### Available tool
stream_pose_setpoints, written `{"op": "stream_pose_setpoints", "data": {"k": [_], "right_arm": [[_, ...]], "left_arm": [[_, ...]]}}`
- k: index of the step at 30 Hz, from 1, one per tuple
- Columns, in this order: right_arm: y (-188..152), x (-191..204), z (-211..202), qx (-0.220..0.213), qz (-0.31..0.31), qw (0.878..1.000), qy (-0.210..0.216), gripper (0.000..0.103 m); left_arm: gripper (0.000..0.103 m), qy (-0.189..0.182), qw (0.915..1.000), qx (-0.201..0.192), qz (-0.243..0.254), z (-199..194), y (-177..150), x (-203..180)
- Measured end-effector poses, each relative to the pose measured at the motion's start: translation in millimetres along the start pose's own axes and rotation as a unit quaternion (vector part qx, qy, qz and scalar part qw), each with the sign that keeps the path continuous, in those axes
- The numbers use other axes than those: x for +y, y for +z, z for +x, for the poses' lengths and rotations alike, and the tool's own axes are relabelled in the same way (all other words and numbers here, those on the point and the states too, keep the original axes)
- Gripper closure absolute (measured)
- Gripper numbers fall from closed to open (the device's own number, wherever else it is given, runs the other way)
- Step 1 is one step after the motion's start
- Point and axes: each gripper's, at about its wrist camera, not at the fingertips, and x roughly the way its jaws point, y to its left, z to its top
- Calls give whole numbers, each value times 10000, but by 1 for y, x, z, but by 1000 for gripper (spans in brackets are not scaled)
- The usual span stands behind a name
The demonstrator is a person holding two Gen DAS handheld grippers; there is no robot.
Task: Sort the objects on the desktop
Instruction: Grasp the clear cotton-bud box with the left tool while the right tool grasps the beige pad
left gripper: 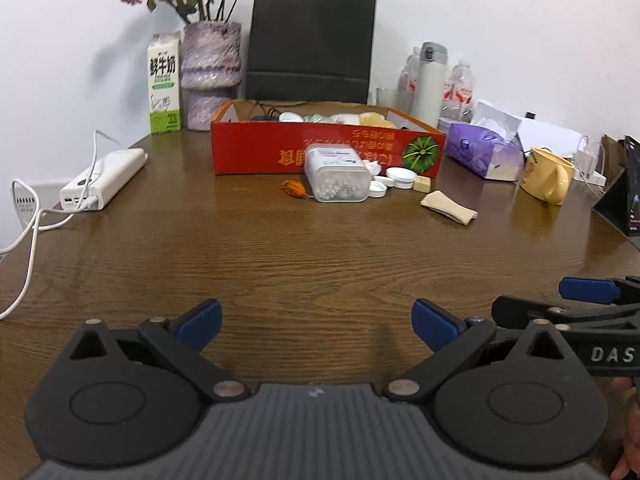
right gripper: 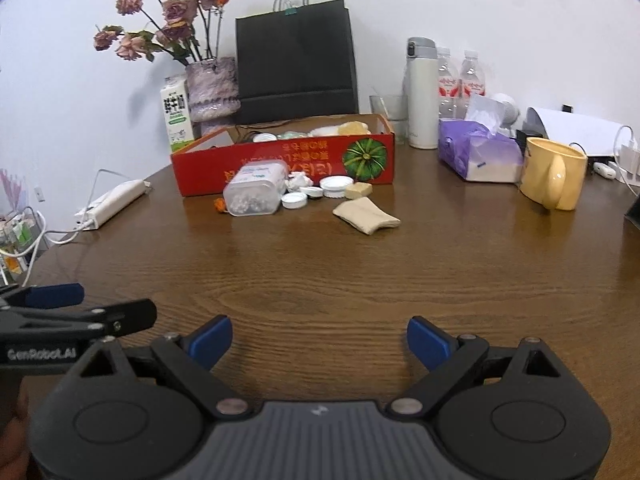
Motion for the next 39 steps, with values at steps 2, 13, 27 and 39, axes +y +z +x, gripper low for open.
{"op": "stream_pose_setpoints", "data": {"k": [2,13,27,39], "right_arm": [[11,0,7,51,-79,10000,26,9],[96,-10,108,125,-1012,9942,-347,20],[91,-43,146,347,-599,9973,249,94],[74,-37,43,-257,271,9985,396,94]], "left_arm": [[0,29,9999,-83,124,6,11,1],[0,-593,9980,173,-144,130,123,11],[34,-392,9975,491,332,189,132,-16],[35,-430,9989,-163,26,35,104,-9]]}}
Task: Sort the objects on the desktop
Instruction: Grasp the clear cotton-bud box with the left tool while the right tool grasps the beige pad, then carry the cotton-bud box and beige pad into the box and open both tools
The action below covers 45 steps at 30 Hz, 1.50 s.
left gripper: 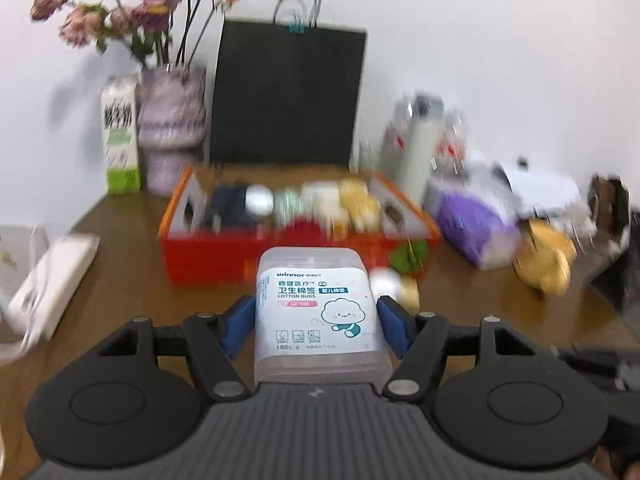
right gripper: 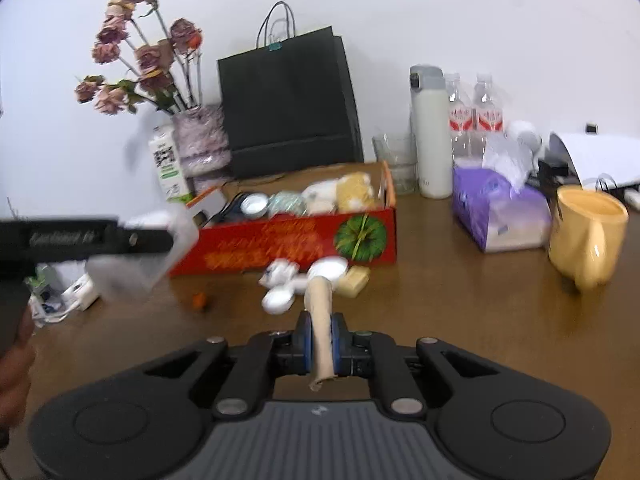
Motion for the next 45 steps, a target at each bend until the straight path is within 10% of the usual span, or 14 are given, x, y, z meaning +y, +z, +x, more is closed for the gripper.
{"op": "stream_pose_setpoints", "data": {"k": [10,15,18,23,26,28,36,45], "right_arm": [[-67,38,-51,576,-396,9975,-42,91],[-88,52,-65,617,-532,9963,274,60],[-88,54,-70,549,-729,9956,220,39],[-78,47,-78,538,-853,9947,178,37],[-80,46,-77,624,-825,9943,270,38],[-84,49,-73,708,-867,9933,295,41],[-77,56,-47,717,-813,9934,374,96],[56,40,-3,-534,-625,9966,78,96]], "left_arm": [[35,97,9989,434,139,-71,-95,4],[32,349,9985,363,197,-80,-102,14],[10,347,9987,330,188,-84,-102,15],[9,245,9991,250,226,-79,-102,14],[12,260,9986,471,-8,-63,-103,18],[31,190,9980,570,-176,-58,-105,22],[35,150,9981,446,-409,-58,-90,35],[36,-101,9981,-436,-424,-1,76,66]]}}
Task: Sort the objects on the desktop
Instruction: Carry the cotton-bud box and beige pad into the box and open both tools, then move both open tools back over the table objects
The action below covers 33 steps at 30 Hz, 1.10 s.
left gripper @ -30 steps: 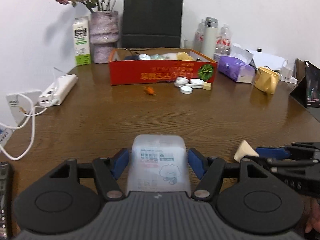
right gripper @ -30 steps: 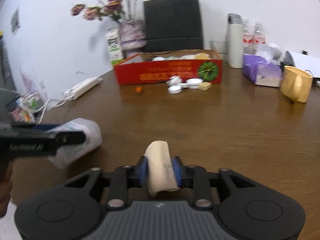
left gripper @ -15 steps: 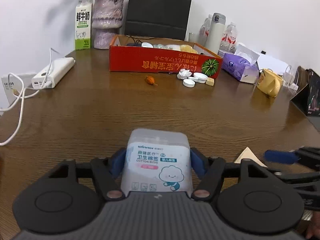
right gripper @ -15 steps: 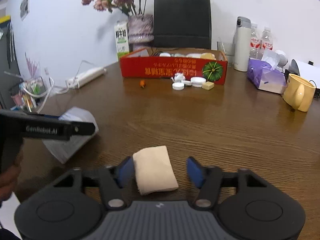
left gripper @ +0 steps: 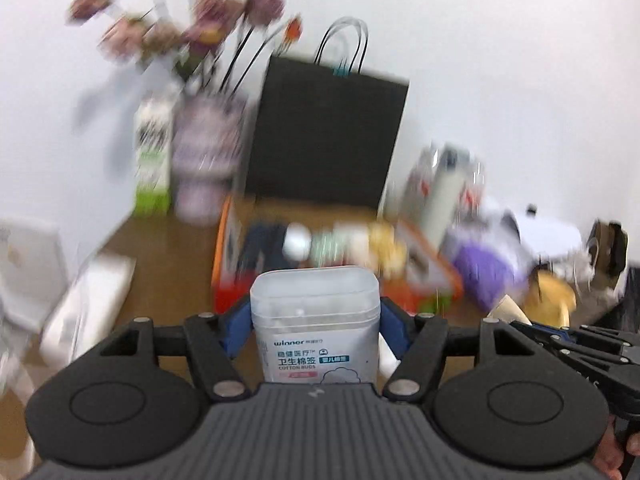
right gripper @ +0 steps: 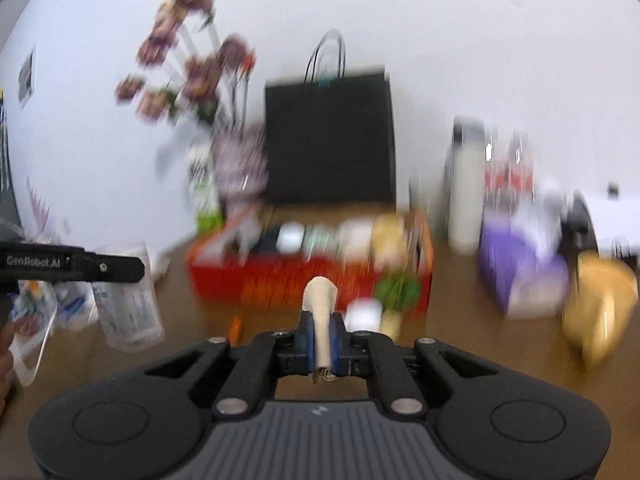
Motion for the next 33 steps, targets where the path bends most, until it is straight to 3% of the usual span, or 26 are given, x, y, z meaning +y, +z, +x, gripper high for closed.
{"op": "stream_pose_setpoints", "data": {"k": [2,4,7,10,13,15,18,21,25,31,33], "right_arm": [[41,-14,37,-6,231,9997,-21,96],[71,-28,82,310,710,9969,111,96],[96,-45,160,1048,988,9896,-39,96],[92,-57,221,1754,1157,9772,-296,95],[75,-63,260,2270,1194,9653,-493,93],[63,-62,281,2602,1149,9570,-562,83],[61,-61,288,2676,1099,9556,-556,58],[70,-61,274,2521,1177,9593,-477,52],[91,-57,245,2306,1051,9661,-500,47],[110,-48,198,2078,942,9726,-435,44],[107,-41,175,1907,796,9775,-421,35]], "left_arm": [[36,-149,9998,138,84,43,43,-2],[36,-383,9978,531,35,94,69,-1],[36,-63,9914,1308,37,177,80,2],[36,309,9823,1849,56,232,70,9],[35,158,9742,2238,234,261,56,10],[32,247,9698,2417,210,274,51,11],[25,319,9715,2350,20,272,52,16],[14,166,9753,2201,-52,253,64,21],[4,283,9797,1983,101,217,82,19],[2,472,9791,1976,137,163,83,17],[0,528,9832,1748,41,135,70,17]]}}
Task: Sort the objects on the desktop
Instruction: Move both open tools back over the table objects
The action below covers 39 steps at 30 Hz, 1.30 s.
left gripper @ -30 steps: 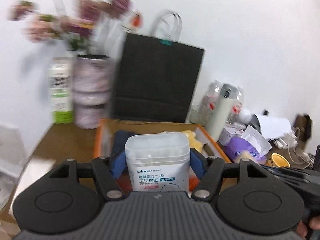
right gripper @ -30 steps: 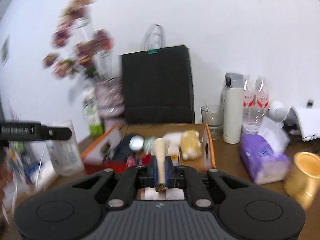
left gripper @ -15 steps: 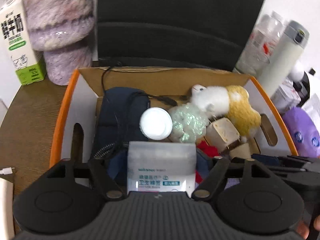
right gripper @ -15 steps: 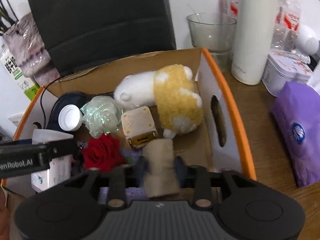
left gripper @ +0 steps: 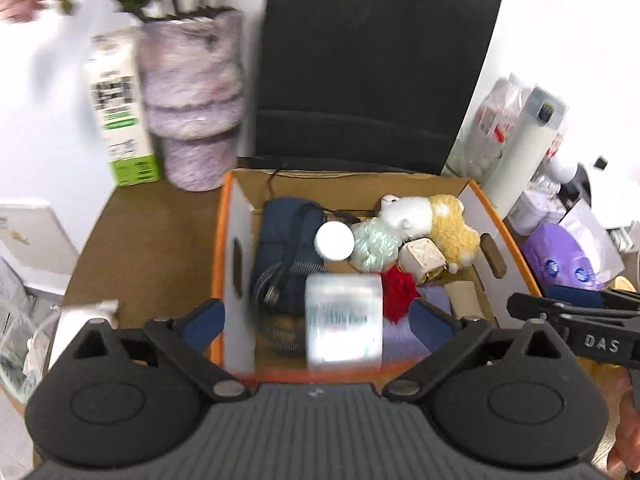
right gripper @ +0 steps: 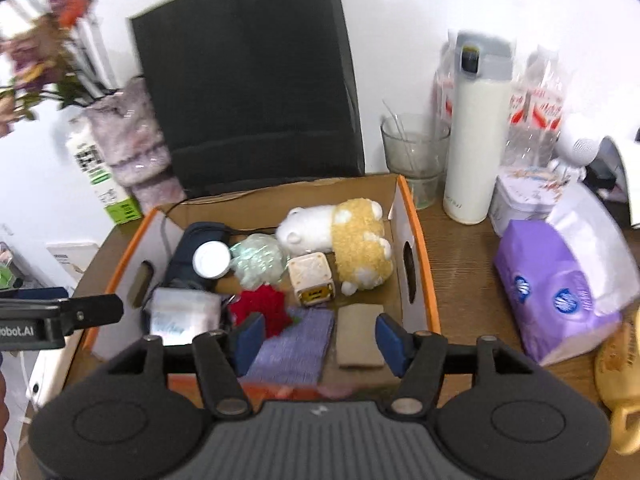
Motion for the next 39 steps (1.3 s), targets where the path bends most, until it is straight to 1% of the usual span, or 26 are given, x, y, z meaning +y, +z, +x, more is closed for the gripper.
{"op": "stream_pose_setpoints", "data": {"k": [1,2,3,5,7,8,9,11,12,14,15,17,19,21,24,25,26,28,31,32,33,35,37,39], "right_arm": [[-8,0,-10,-108,-83,9999,28,31],[-21,3,-22,-257,-216,9994,55,25],[-32,6,-30,-359,-332,9988,62,24],[-62,12,-46,-502,-617,9968,6,24],[-94,16,-63,-614,-822,9947,68,24],[-115,16,-74,-751,-838,9935,161,23],[-138,15,-82,-818,-835,9928,253,23],[-177,16,-93,-780,-826,9931,289,23],[-199,18,-96,-723,-885,9931,272,23],[-231,22,-100,-691,-1027,9921,228,23],[-247,23,-104,-688,-1078,9915,244,23],[-269,23,-110,-702,-1084,9909,367,23],[-284,22,-116,-687,-994,9916,455,23],[-296,23,-121,-704,-1016,9909,528,24],[-309,23,-131,-977,-1099,9882,440,24],[-311,22,-134,-1056,-1070,9876,461,23],[-312,21,-135,-1072,-1064,9872,506,24],[-312,22,-134,-1012,-1078,9877,519,25],[-312,23,-134,-1034,-1097,9872,518,26],[-313,23,-133,-1041,-1090,9873,499,29],[-313,24,-132,-1032,-1083,9876,474,33],[-312,22,-130,-982,-1037,9886,477,34],[-306,18,-127,-866,-921,9901,606,36],[-294,15,-122,-841,-854,9905,670,40]], "left_arm": [[0,-39,9999,-114,-17,-10,-14,0],[0,-39,9999,-144,25,-14,-26,-1],[0,20,9999,-136,88,-21,-41,-4],[0,95,9996,-271,-14,-38,-77,-5],[0,-50,9986,-494,-187,-56,-118,-5],[0,-187,9980,-554,-242,-65,-144,-4],[0,-248,9978,-552,-282,-70,-165,-3],[0,-235,9981,-488,-307,-77,-205,-3],[0,-163,9984,-468,-290,-80,-224,-4],[0,44,9986,-482,-229,-86,-254,-5],[0,91,9982,-551,-223,-92,-267,-5],[0,138,9968,-747,-233,-104,-285,-3],[0,241,9951,-900,-325,-112,-297,-2],[0,297,9939,-1024,-274,-118,-308,-3],[0,496,9918,-1178,-34,-117,-316,-9],[0,562,9921,-1119,-9,-115,-316,-11],[0,543,9931,-1037,-31,-112,-316,-11],[0,461,9940,-987,-64,-109,-316,-10],[0,512,9948,-877,-100,-104,-315,-10],[0,491,9953,-830,-94,-102,-315,-10],[0,483,9955,-809,-67,-101,-315,-11],[0,470,9949,-889,-17,-101,-312,-12],[0,324,9937,-1067,80,-101,-301,-14],[0,313,9918,-1211,253,-95,-281,-17]]}}
